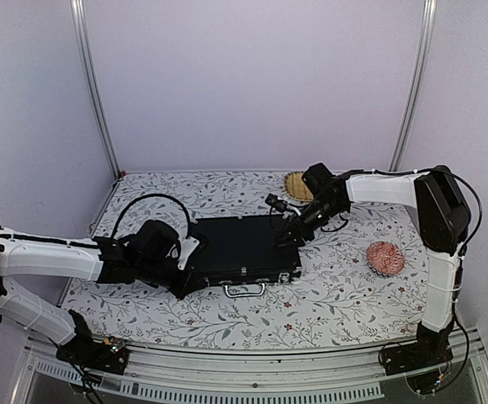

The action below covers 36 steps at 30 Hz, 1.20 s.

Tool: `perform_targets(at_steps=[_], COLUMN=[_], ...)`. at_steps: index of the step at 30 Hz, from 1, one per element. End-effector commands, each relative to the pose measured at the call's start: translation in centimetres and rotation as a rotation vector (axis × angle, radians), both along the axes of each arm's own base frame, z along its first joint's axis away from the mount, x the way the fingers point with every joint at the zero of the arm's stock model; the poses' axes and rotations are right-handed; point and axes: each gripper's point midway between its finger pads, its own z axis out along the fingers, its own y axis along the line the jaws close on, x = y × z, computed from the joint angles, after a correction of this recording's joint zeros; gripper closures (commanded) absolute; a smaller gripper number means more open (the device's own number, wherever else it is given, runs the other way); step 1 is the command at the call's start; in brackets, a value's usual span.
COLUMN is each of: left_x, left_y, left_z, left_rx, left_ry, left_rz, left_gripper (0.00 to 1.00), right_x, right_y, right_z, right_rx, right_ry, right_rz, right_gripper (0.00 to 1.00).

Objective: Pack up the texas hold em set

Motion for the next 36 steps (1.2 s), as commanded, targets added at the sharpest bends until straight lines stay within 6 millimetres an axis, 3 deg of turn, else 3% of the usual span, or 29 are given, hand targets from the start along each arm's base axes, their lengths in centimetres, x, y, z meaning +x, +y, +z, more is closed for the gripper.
perform_targets(at_steps=[1,7,11,20,26,27,29,31,33,36], left_x=[0.0,0.0,1.2,3.5,0.5,0.1,-0.1,0.2,0.3,0.5], left_y=[-0.3,0.6,0.7,1.1,2.4,3.1,5.3,7.3,8.0,7.5], left_z=[-1.7,-4.4,-4.8,-2.2,-0.1,0.1,0.4,0.1,-0.2,-0.1], left_rx=[0.053,0.13,0.138,-0.011,-0.119,-0.137,-0.164,-0.151,-0.154,-0.17], left_ry=[-0.024,-0.035,-0.094,-0.255,-0.226,-0.226,-0.249,-0.28,-0.299,-0.357], left_rz=[0.026,0.045,0.103,0.248,0.243,0.259,0.335,0.405,0.421,0.382], left_gripper=[1.0,1.0,1.0,1.0,1.0,0.93,0.51,0.23,0.16,0.15], right_x=[0.1,0.0,-0.1,-0.3,-0.4,-0.4,-0.5,-0.5,-0.5,-0.6], right_y=[-0.2,-0.3,-0.3,-0.5,-0.6,-0.6,-0.6,-0.6,-0.6,-0.6], right_z=[-1.4,-2.0,-2.0,-2.3,-2.0,-1.9,-1.7,-1.7,-1.7,-1.9], right_rx=[-0.024,-0.03,-0.031,-0.038,-0.035,-0.033,-0.03,-0.031,-0.031,-0.031], right_ry=[0.019,0.03,0.032,0.038,0.03,0.029,0.027,0.025,0.021,0.028], right_rz=[-0.011,-0.009,-0.008,-0.009,-0.006,-0.005,-0.004,-0.002,0.0,0.002], right_gripper=[0.52,0.52,0.52,0.52,0.52,0.52,0.52,0.51,0.51,0.51])
